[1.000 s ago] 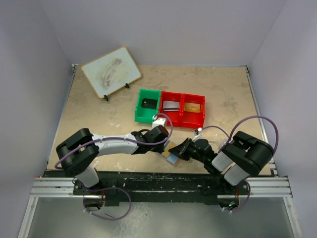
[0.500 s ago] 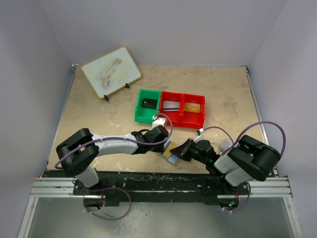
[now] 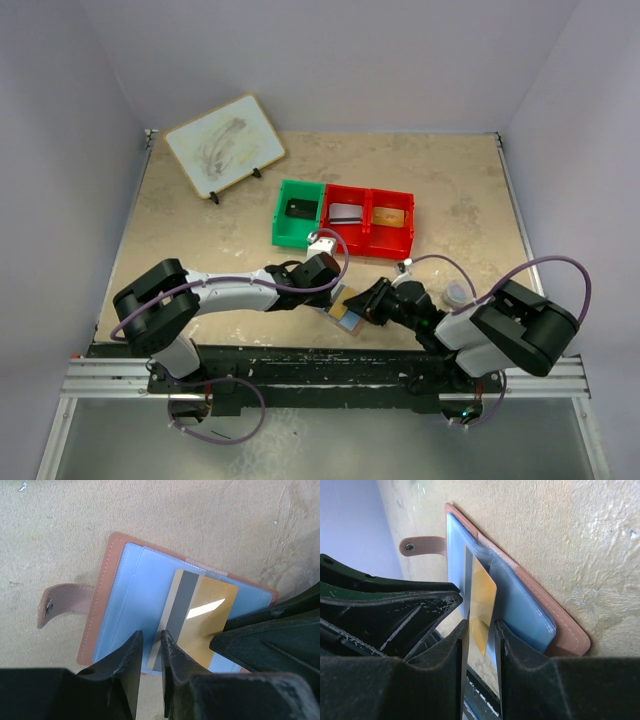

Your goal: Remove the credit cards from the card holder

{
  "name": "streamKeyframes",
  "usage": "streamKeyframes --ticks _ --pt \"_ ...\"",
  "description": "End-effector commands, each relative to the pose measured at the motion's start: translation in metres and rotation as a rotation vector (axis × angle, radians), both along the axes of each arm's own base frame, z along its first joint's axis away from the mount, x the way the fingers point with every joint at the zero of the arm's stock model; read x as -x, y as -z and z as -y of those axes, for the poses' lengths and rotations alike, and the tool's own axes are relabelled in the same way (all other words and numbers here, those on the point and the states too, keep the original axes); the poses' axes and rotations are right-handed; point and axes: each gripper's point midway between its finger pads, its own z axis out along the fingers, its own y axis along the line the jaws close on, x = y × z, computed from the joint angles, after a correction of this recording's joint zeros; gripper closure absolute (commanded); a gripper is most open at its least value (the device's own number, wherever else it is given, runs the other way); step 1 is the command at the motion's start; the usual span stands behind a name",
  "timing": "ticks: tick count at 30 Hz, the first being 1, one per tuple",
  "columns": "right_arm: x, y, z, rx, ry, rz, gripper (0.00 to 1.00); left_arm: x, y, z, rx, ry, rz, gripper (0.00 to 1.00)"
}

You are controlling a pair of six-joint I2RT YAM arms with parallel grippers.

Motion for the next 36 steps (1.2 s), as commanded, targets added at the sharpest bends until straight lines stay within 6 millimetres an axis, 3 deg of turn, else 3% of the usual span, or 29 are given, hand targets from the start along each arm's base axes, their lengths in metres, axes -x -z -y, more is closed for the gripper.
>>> streamKeyframes --ticks 1,13,29,36 --pt "-0.007 -0.001 -0.005 0.004 0.010 0.007 0.69 -0.002 -0.001 0.004 0.019 -0.009 0.004 0.82" --pt "-0.018 -0.003 -0.008 -0.001 0.032 0.043 0.70 -0.002 -0.003 0.005 0.026 -0.009 0.004 0.82" --pt "-0.022 0.000 -0.010 -0.002 0.036 0.050 0.84 -0.002 -0.002 0.006 0.030 -0.007 0.000 0.83" --pt "-0.019 0.005 -0.009 -0.003 0.041 0.021 0.70 -0.001 0.000 0.009 0.037 -0.004 -0.008 0.83"
